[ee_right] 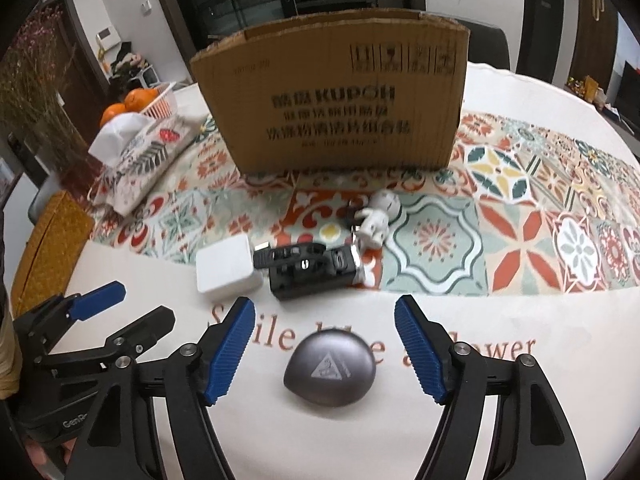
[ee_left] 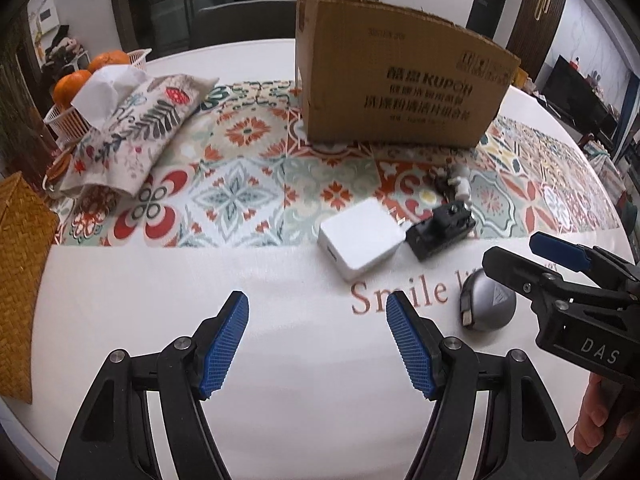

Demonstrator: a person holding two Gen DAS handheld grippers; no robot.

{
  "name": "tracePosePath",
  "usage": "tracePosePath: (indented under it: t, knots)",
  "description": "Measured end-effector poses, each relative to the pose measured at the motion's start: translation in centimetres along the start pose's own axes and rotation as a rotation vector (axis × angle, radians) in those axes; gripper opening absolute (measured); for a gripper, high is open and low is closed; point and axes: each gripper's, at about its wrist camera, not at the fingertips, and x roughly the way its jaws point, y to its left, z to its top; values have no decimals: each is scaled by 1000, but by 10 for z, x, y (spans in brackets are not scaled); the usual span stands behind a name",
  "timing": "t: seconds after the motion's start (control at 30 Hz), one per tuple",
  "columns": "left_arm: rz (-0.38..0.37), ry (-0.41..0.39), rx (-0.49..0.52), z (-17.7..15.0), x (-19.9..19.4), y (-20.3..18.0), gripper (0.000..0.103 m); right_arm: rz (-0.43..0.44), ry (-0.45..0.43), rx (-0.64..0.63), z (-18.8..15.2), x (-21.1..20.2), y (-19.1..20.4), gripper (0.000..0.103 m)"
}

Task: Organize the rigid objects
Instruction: 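Grasp the white square charger with the left gripper while the right grasps the grey puck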

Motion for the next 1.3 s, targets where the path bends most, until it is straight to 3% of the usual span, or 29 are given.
tracePosePath:
  t: [0.33, 0.57, 0.83, 1.07, 1.3]
  knots:
    - [-17, 32, 5, -14, 14, 0, 71, -4, 64, 2, -24, 16, 0, 74]
    - [-44, -2, 46, -12, 21, 0, 71, -16, 78, 4, -32, 22, -2, 74]
    - [-86, -40, 217, 1, 32, -5, 72, -66, 77, -13, -39, 29, 7, 74]
    - [-96, -118, 447, 18, 44, -19, 73, -125, 62, -18, -44, 35, 14, 74]
    - [-156, -122, 540, 29, 59, -26, 73, -166, 39, -23, -41, 39, 19, 73]
